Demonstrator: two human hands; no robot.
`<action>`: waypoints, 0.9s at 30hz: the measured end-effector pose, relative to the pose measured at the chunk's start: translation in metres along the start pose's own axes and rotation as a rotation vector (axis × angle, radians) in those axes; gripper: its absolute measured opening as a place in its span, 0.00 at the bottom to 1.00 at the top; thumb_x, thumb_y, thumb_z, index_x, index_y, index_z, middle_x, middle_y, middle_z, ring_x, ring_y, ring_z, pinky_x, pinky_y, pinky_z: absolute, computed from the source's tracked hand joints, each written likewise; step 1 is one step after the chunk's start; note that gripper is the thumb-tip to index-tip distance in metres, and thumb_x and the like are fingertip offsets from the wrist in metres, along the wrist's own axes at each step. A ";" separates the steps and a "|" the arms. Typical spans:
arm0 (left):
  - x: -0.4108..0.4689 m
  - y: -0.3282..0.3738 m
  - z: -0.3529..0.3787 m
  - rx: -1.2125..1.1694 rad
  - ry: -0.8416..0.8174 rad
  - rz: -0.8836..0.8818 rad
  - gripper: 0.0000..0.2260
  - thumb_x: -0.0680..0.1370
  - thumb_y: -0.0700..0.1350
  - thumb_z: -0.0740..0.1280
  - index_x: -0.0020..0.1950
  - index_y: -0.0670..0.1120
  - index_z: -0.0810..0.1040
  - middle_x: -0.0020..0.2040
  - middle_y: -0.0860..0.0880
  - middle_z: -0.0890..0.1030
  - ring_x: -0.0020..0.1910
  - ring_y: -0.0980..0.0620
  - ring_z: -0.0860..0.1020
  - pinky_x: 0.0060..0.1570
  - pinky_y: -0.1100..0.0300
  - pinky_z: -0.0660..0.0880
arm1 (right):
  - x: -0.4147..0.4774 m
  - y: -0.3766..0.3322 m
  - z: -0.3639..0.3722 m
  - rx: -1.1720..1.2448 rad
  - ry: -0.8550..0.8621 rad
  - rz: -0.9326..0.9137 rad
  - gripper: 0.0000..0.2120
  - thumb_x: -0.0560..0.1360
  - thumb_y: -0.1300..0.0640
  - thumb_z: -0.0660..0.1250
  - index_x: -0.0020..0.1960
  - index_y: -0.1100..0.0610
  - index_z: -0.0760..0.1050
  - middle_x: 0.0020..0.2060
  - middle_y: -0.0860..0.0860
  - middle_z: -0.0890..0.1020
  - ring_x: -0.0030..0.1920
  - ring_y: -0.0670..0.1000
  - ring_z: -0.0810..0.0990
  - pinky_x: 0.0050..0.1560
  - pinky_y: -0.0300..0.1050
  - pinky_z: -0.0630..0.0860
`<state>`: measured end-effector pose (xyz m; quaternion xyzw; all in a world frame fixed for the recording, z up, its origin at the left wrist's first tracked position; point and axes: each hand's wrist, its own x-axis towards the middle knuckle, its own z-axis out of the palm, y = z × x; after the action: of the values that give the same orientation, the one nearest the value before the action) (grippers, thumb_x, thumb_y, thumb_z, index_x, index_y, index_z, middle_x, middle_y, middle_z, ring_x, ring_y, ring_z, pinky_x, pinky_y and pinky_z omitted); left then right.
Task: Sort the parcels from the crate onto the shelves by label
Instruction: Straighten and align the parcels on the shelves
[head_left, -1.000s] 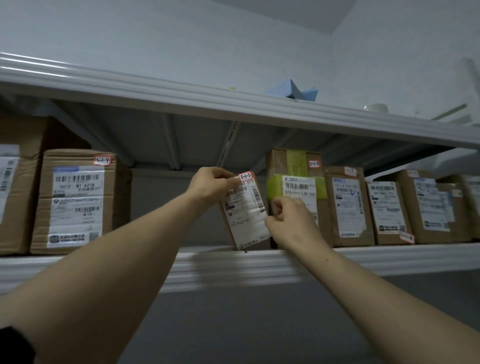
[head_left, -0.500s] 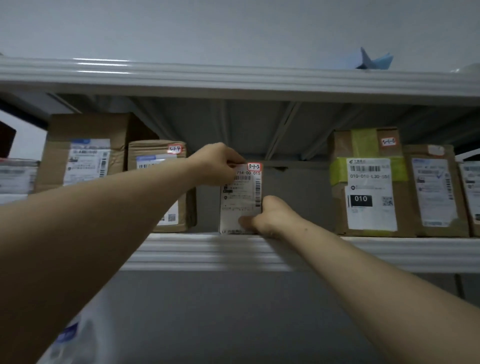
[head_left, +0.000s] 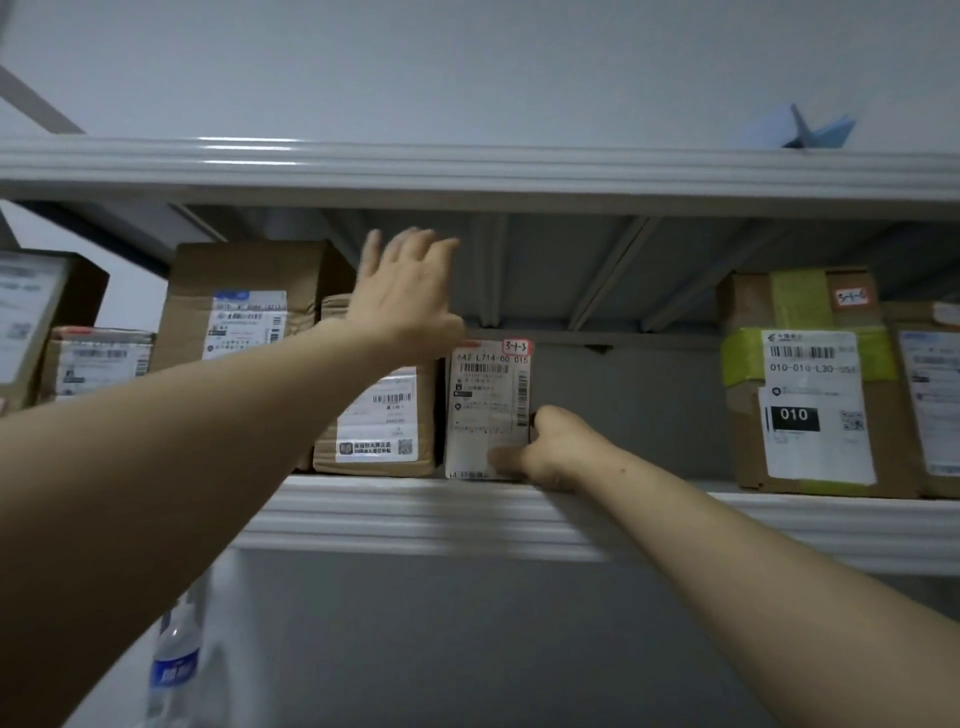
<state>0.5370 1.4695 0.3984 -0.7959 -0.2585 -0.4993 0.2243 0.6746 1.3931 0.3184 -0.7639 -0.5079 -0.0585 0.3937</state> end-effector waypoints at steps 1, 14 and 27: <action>0.002 -0.009 -0.003 -0.051 -0.045 -0.080 0.34 0.73 0.43 0.64 0.77 0.49 0.56 0.77 0.45 0.57 0.77 0.48 0.48 0.74 0.46 0.37 | 0.000 0.000 -0.001 0.030 -0.002 -0.004 0.18 0.72 0.53 0.72 0.59 0.57 0.75 0.57 0.52 0.80 0.57 0.53 0.79 0.60 0.45 0.74; -0.002 -0.040 0.002 0.041 -0.331 -0.062 0.33 0.78 0.47 0.64 0.78 0.55 0.50 0.75 0.46 0.59 0.76 0.43 0.52 0.74 0.45 0.43 | 0.013 0.000 0.009 0.025 0.019 0.029 0.19 0.72 0.55 0.71 0.60 0.61 0.73 0.55 0.56 0.80 0.56 0.56 0.79 0.61 0.53 0.75; -0.012 0.013 0.005 -0.166 0.125 0.103 0.25 0.77 0.46 0.63 0.75 0.47 0.64 0.72 0.44 0.65 0.73 0.43 0.57 0.71 0.51 0.55 | -0.028 0.020 -0.020 0.085 0.342 -0.136 0.31 0.75 0.57 0.68 0.74 0.53 0.59 0.64 0.51 0.73 0.63 0.52 0.73 0.64 0.49 0.71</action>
<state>0.5441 1.4605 0.3844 -0.7913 -0.1607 -0.5554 0.1988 0.6844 1.3562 0.3073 -0.6893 -0.4861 -0.1927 0.5014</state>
